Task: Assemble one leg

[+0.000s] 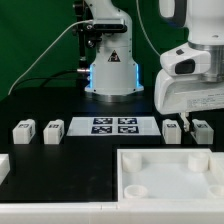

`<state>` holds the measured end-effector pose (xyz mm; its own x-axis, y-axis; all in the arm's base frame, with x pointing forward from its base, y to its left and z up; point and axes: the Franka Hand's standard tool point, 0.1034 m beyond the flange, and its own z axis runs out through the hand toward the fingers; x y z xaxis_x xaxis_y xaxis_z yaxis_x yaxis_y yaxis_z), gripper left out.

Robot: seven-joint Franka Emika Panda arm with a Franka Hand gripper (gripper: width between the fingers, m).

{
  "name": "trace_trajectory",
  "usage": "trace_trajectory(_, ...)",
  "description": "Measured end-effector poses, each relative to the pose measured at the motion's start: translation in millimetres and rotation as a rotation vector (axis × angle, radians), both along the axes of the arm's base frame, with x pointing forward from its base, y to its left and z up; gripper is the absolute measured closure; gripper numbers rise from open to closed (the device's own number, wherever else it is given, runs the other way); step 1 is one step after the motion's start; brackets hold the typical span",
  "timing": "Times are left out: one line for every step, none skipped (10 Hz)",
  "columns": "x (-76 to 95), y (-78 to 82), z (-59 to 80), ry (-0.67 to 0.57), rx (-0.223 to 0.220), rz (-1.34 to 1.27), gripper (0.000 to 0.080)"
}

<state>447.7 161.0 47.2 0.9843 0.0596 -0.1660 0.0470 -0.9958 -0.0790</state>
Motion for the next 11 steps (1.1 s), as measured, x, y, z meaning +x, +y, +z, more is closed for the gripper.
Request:
trace_trajectory(-8.6, 1.2, 0.7, 0.108, -0.025, -0.003, 0.015)
trace_trajectory(-13.5, 9.4, 4.2, 0.24, -0.051, 0.009, 0.015)
trace_trajectory(-12.2, 18.1, 7.6, 0.359, -0.071, 0.013, 0.015)
trace_trajectory(-13.2, 21.5, 8.6, 0.436, -0.083, 0.024, 0.015)
trace_trajectory(-18.8, 21.6, 9.1, 0.55, -0.102, 0.039, 0.015)
trace_trajectory(-20.4, 20.2, 6.0, 0.645, -0.111, 0.048, 0.015)
trace_trajectory(-22.5, 17.9, 5.3, 0.743, -0.123, 0.057, 0.015)
trace_trajectory(-20.5, 18.3, 1.9, 0.789, -0.125, 0.061, 0.015)
trace_trajectory(-22.7, 17.3, 0.4, 0.822, -0.129, 0.065, 0.015)
trace_trajectory(-23.0, 17.9, -1.8, 0.817, -0.128, 0.064, 0.015)
trace_trajectory(-29.6, 19.2, -9.3, 0.809, -0.131, 0.062, 0.015)
